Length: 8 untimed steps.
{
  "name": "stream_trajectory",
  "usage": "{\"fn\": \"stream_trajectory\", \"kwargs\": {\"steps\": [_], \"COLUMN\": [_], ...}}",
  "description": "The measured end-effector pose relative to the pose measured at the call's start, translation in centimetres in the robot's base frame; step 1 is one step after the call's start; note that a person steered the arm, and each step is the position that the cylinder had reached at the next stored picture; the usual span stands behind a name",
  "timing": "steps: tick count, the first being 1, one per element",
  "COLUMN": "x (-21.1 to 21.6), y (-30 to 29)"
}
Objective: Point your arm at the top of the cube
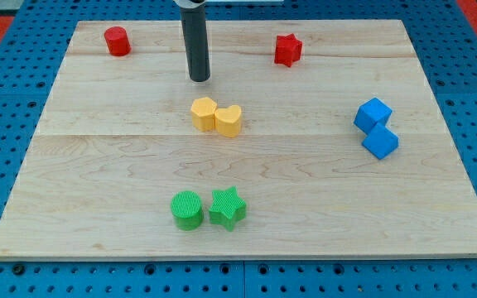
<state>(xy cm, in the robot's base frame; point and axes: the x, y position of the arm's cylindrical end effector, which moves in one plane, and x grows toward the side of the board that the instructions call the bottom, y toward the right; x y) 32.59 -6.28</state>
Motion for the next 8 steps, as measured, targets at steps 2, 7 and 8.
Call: {"fn": "stream_trajectory", "kwargs": {"steps": [2,7,8], "x": [1.3,1.7,1.7], "y": [4.3,21.7,21.7]}}
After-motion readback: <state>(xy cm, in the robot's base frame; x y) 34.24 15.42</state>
